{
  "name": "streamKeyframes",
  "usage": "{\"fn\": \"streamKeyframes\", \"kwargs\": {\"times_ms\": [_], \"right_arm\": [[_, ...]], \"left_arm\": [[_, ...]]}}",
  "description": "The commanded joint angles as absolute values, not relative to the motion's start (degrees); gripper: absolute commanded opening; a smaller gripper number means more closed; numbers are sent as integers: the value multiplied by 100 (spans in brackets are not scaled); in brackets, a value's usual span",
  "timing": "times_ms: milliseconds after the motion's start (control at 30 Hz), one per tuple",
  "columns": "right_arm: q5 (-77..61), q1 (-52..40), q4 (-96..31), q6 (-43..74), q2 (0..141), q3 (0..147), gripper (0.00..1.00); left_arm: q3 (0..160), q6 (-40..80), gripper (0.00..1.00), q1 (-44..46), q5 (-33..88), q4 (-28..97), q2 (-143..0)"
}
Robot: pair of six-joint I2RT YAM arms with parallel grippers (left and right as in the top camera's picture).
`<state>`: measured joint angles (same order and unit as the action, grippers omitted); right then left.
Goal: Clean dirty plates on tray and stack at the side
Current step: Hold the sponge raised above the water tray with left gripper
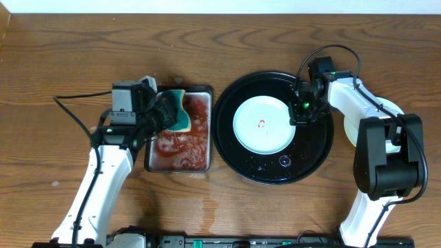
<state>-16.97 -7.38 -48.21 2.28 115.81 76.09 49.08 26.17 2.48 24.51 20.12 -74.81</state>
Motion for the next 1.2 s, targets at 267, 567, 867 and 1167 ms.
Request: {"fn": "streamKeyframes", "kwargs": {"times_ms": [267,567,867,1167], "right_arm": [[-1481,-760,-4884,117,11546,7516,1],[-1479,-760,-4884,117,11546,7516,1],[-1369,-762,-4890,119,11546,7516,1],[-1372,-760,-4888,119,11546,7516,1]], "left_arm": [[4897,2283,7,-423,4106,1892,-7393],[4897,2058,7,-556,4182,1584,-7393],[4899,2091,7,-556,4182,569,-7376],[4897,2064,6,-556,4187,117,-7166]]}}
